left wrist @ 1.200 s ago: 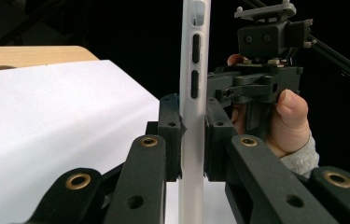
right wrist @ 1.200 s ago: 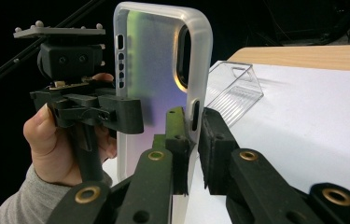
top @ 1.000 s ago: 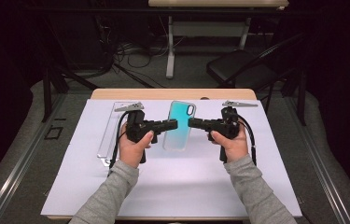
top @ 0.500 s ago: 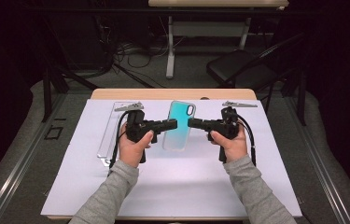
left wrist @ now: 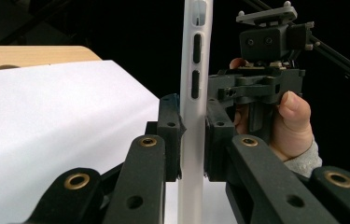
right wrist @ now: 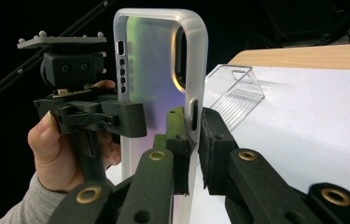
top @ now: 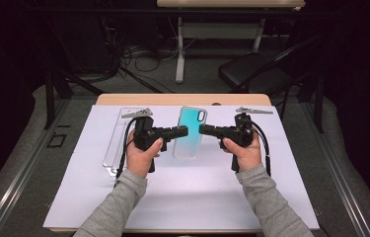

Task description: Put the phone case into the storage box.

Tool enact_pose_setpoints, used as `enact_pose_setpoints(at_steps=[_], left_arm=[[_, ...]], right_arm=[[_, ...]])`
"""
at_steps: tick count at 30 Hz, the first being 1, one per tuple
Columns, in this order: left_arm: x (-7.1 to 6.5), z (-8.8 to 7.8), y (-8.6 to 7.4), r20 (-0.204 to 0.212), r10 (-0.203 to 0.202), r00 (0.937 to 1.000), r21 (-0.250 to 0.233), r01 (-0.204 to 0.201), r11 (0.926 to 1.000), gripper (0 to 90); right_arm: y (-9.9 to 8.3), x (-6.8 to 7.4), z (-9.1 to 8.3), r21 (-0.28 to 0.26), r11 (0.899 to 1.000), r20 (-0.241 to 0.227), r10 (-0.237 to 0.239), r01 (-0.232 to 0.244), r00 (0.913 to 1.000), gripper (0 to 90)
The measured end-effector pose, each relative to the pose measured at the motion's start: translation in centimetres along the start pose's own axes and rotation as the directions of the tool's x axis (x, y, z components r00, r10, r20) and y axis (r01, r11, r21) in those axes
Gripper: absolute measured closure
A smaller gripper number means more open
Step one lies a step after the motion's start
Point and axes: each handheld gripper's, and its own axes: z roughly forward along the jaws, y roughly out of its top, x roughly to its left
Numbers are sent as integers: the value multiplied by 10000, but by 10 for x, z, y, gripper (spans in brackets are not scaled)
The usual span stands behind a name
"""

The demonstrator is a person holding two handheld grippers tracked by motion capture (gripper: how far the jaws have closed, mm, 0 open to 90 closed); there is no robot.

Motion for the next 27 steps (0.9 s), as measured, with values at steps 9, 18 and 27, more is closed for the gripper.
enact_pose_setpoints(at_steps=[9,18,27], left_arm=[[0,0,1,33,-50,10000,-18,50,10000,770],[1,-2,1,-236,39,9997,-53,-41,10000,686],[-1,-6,2,-1020,340,9942,-273,-370,9989,593]], right_arm=[[-1,0,1,32,10000,9,-76,76,10000,838],[-1,0,1,54,9998,159,-172,171,9997,838],[0,1,0,26,9997,273,-259,258,9993,838]])
